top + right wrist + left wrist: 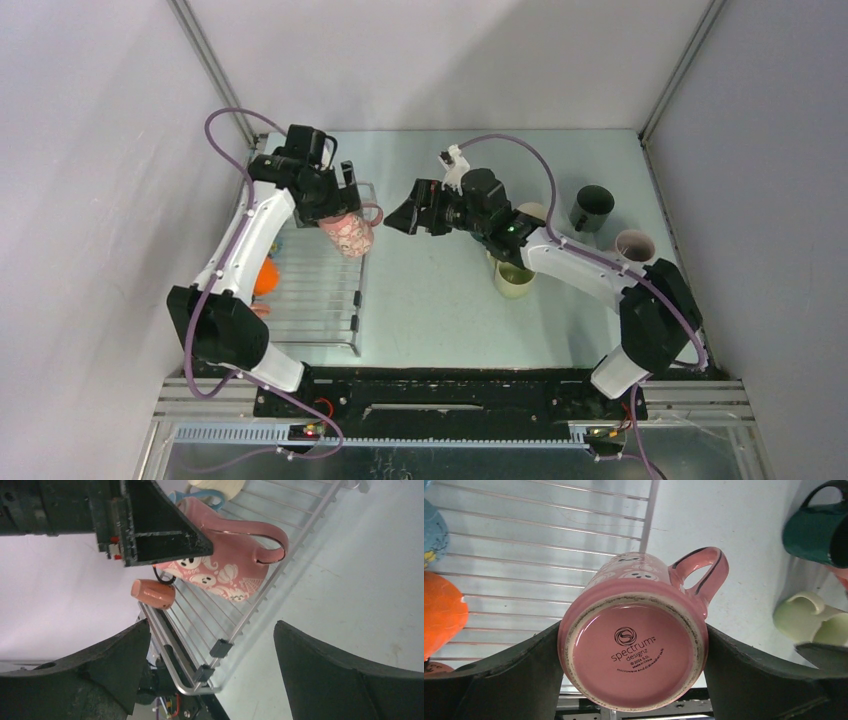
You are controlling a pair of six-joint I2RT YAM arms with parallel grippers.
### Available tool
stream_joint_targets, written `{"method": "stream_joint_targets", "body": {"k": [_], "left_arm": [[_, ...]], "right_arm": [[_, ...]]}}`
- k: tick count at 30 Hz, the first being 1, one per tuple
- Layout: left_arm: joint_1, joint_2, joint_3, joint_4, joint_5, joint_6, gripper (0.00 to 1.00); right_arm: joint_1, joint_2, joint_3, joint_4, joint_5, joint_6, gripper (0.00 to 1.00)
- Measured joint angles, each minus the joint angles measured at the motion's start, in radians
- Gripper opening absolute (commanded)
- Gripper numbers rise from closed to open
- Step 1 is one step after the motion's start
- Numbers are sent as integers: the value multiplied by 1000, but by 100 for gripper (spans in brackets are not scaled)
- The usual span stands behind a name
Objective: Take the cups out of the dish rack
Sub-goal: Unload the cup from the dish rack, then place the cup at the center of the board.
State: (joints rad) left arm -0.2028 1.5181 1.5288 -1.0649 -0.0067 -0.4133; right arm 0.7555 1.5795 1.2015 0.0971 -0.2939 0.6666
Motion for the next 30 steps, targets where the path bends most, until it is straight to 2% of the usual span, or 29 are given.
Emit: {"method": "stream_joint_targets", "body": {"k": [16,30], "left_arm": [[-5,-4,82,1,136,-80,0],[-5,-35,84,11,235,-148,0]], "right_arm": [[0,156,-116,377,-29,133,100],[-23,231,-258,837,-67,340,100]]}}
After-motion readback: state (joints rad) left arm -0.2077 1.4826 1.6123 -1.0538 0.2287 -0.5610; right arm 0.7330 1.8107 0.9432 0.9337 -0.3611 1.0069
